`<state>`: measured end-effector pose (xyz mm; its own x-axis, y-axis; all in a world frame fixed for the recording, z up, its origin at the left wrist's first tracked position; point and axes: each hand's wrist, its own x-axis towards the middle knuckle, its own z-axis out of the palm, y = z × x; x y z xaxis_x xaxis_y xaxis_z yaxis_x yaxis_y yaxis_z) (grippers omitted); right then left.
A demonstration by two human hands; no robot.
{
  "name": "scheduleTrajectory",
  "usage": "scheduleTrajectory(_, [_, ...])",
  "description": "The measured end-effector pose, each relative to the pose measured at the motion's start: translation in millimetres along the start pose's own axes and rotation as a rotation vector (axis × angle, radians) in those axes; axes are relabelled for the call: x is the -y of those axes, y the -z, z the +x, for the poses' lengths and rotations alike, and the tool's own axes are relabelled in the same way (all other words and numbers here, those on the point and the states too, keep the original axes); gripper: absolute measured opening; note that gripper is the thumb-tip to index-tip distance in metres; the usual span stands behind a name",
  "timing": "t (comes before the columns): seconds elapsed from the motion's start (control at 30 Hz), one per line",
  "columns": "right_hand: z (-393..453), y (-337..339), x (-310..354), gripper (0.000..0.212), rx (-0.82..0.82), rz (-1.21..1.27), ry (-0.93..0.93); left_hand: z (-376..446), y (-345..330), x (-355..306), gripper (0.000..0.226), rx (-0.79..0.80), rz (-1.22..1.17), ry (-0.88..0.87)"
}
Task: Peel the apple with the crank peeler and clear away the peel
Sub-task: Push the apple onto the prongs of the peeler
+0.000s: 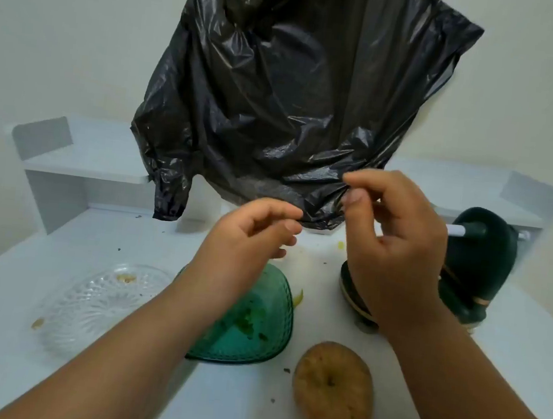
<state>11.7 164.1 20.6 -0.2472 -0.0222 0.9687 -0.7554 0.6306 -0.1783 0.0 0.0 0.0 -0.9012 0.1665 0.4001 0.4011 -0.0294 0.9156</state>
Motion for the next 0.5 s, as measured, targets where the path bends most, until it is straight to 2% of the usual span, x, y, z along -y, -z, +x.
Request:
scheduleTrajectory(0.13, [9, 12, -2, 0.014, -0.091, 0.071, -0.170, 2, -17, -3, 0.017, 0.085, 0.327, -0.091])
scheduleTrajectory(0.2, [13, 17, -5, 0.017, -0.126, 0.102, -0.216, 6, -29, -4, 0.023, 0.173, 0.372, -0.108])
scheduleTrajectory(0.33, [20, 35, -20, 0.022, -0.300, 0.083, -0.415, 14, -58, -4, 0.038, 0.341, 0.382, -0.057])
scheduleTrajectory(0.4, [20, 42, -30, 0.023, -0.339, 0.047, -0.496, 17, -73, -3, 0.034, 0.396, 0.406, -0.031])
scheduleTrajectory(0.5, [13, 44, -40, 0.021, -0.280, -0.033, -0.535, 18, -84, -1, 0.014, 0.398, 0.341, -0.034])
